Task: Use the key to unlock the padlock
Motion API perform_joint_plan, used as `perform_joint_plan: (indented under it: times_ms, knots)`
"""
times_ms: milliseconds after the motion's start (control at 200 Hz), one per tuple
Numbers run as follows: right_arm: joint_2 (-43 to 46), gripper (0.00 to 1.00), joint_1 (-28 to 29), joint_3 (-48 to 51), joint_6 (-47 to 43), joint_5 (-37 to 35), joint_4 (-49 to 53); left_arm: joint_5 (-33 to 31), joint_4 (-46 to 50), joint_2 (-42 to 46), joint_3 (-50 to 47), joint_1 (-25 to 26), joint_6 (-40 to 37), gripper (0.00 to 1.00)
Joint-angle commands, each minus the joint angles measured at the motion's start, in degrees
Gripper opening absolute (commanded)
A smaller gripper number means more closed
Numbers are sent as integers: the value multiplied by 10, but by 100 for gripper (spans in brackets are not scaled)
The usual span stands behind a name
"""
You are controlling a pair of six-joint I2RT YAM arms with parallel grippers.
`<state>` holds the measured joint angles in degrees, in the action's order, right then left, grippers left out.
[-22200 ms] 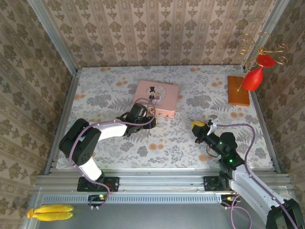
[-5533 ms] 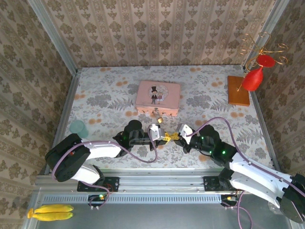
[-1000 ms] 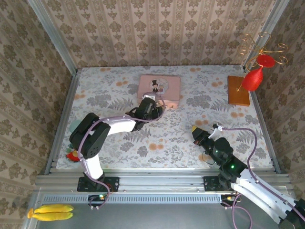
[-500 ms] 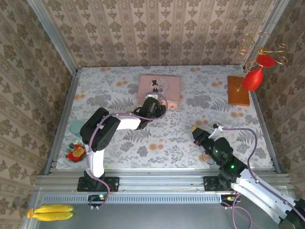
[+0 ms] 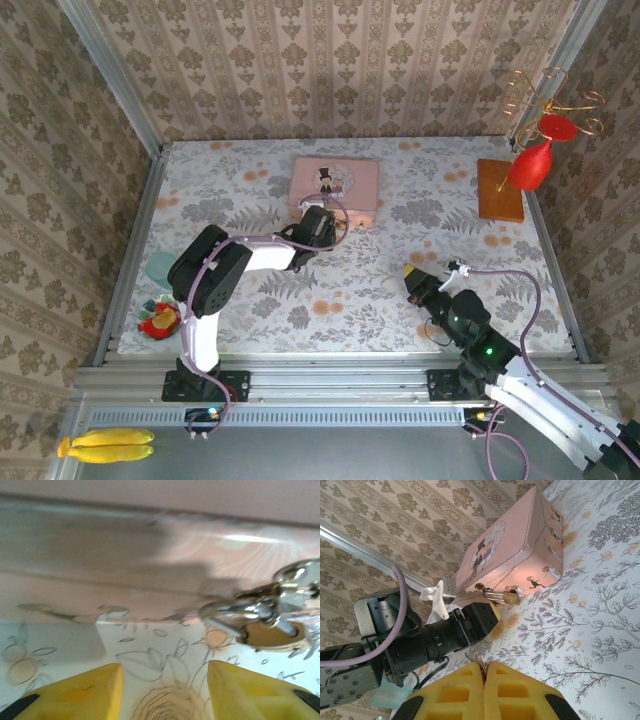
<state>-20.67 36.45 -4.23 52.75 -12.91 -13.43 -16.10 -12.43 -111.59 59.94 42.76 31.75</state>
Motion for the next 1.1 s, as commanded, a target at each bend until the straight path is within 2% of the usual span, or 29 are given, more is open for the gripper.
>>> perform_joint_plan:
  times_ms: [0, 140, 325, 485, 740, 1095]
  knots:
    - [8, 0, -2, 8, 8, -16, 5, -6, -13, 40, -15, 6, -33, 50]
    - [6, 0, -2, 5, 2, -18, 4, 49, -88, 41, -18, 16, -53, 52]
    - [6, 0, -2, 5, 0, -16, 10, 58, -82, 5, 17, 17, -44, 55]
    - [11, 0, -2, 10, 6, -17, 16, 3, -71, -19, 31, 17, -13, 60]
    - [12, 0, -2, 9, 1, -26, 17, -31, 11, -64, 96, 15, 5, 60]
    - [32, 0, -3, 21, 9, -31, 31, -95, 15, -4, 24, 16, -19, 53]
